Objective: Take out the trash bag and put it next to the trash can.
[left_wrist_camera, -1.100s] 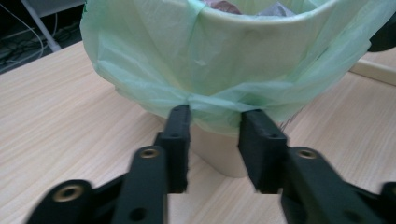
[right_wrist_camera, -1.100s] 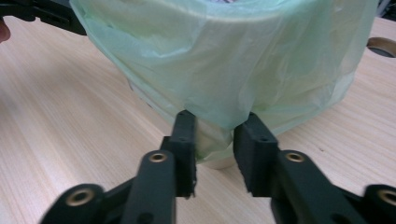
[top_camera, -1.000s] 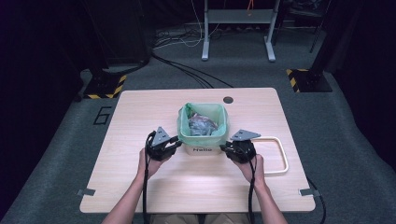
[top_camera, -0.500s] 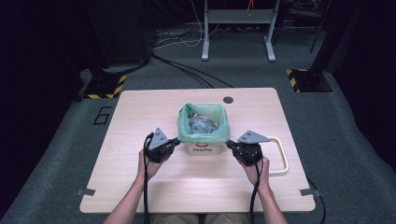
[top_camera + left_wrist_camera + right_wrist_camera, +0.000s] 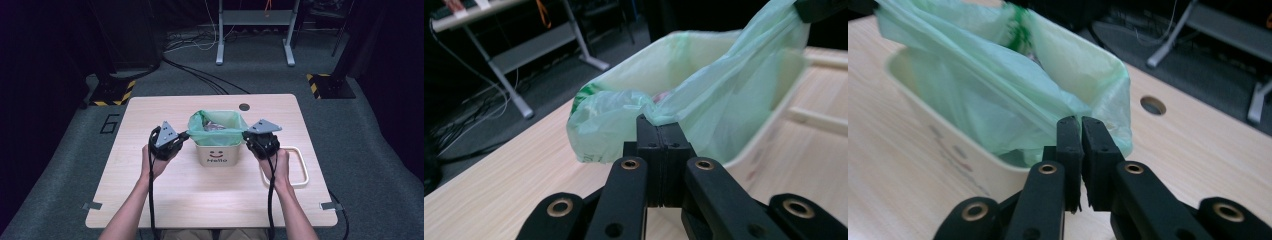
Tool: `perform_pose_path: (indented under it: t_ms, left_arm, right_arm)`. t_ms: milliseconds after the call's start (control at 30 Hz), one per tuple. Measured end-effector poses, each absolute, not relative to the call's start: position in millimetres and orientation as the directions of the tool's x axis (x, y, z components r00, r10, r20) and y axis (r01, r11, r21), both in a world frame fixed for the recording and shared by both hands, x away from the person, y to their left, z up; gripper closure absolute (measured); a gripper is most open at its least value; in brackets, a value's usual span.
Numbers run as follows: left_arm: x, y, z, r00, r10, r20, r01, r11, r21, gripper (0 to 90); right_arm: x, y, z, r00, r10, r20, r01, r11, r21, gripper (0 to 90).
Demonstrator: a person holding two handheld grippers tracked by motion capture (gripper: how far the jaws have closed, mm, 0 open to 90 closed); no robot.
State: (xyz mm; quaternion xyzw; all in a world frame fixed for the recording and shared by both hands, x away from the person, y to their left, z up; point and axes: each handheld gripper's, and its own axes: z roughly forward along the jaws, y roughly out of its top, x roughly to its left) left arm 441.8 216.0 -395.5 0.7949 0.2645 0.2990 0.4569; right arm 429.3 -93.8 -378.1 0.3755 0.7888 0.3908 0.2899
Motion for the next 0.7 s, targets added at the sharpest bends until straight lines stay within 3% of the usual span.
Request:
perform_pose_path:
  t_ms: [167,333,400,567,700]
  left_arm:
    - [460,218,-406,0.682,0.705,0.194,0.224,-0.455,0.862,88.3]
    - [464,222,-413,0.686,0.699,0.201,0.239,-0.478,0.845,71.3]
    - [465,223,-413,0.688,0.700,0.193,0.242,-0.472,0.848,68.9]
    - [466,220,-415,0.697,0.689,0.200,0.234,-0.481,0.845,69.6]
    - [468,218,-416,0.701,0.685,0.200,0.231,-0.484,0.844,78.5]
  right_arm:
    - [449,-97,-386,-0.530,0.842,-0.100,0.447,0.377,0.811,73.3]
    - [441,-120,-393,-0.532,0.847,-0.016,0.432,0.288,0.855,51.4]
    - [435,-125,-397,-0.537,0.843,-0.020,0.432,0.296,0.852,47.3]
    - [429,-129,-413,-0.554,0.832,-0.030,0.451,0.331,0.829,39.5]
    - [434,-117,-430,-0.558,0.826,-0.085,0.462,0.394,0.795,37.3]
